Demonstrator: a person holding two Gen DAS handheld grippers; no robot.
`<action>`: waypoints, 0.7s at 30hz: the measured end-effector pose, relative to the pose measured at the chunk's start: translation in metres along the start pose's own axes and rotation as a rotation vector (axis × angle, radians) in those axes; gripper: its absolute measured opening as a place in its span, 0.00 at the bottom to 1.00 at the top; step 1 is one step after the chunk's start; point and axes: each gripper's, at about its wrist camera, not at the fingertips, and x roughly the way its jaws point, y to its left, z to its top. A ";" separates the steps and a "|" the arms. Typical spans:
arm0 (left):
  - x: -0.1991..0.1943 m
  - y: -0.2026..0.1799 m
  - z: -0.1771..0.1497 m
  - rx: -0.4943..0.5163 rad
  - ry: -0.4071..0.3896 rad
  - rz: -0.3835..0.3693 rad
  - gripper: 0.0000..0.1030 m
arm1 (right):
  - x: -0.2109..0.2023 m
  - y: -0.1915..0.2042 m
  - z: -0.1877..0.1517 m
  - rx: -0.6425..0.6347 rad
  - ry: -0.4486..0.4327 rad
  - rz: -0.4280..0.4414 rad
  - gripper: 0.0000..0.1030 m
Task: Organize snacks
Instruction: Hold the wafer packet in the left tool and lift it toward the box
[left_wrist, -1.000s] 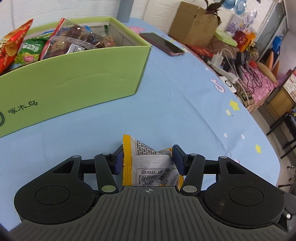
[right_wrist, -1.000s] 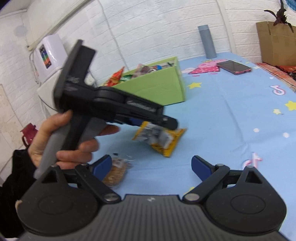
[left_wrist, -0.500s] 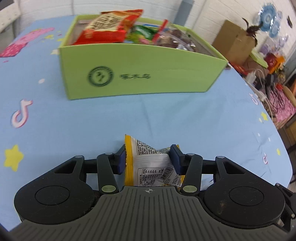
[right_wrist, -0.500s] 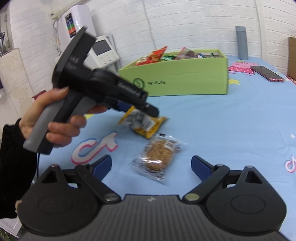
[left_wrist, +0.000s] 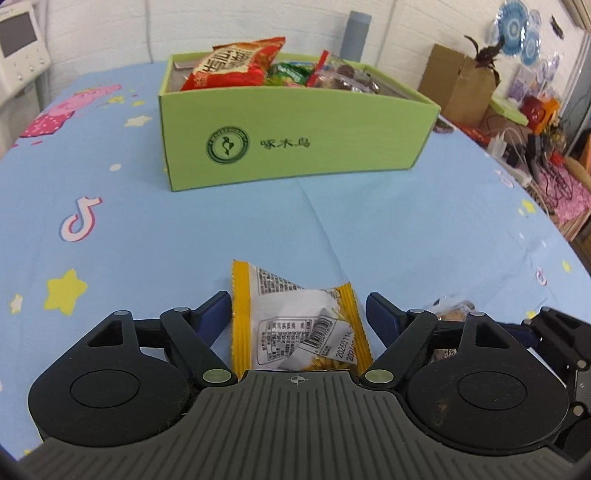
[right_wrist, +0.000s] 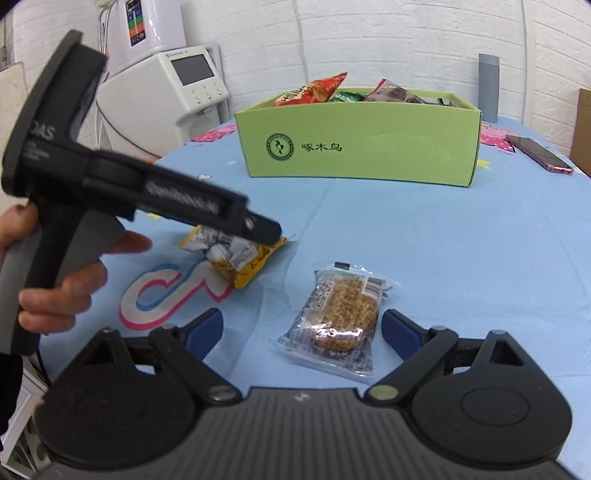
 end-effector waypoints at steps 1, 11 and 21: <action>0.001 -0.003 -0.002 0.018 -0.013 0.015 0.65 | 0.001 -0.001 0.001 0.002 -0.002 0.001 0.91; -0.004 0.000 0.000 0.043 -0.003 0.013 0.22 | 0.000 -0.014 0.003 -0.037 -0.024 -0.013 0.57; -0.029 0.021 0.056 -0.057 -0.091 -0.094 0.20 | -0.007 -0.059 0.054 0.025 -0.077 0.117 0.43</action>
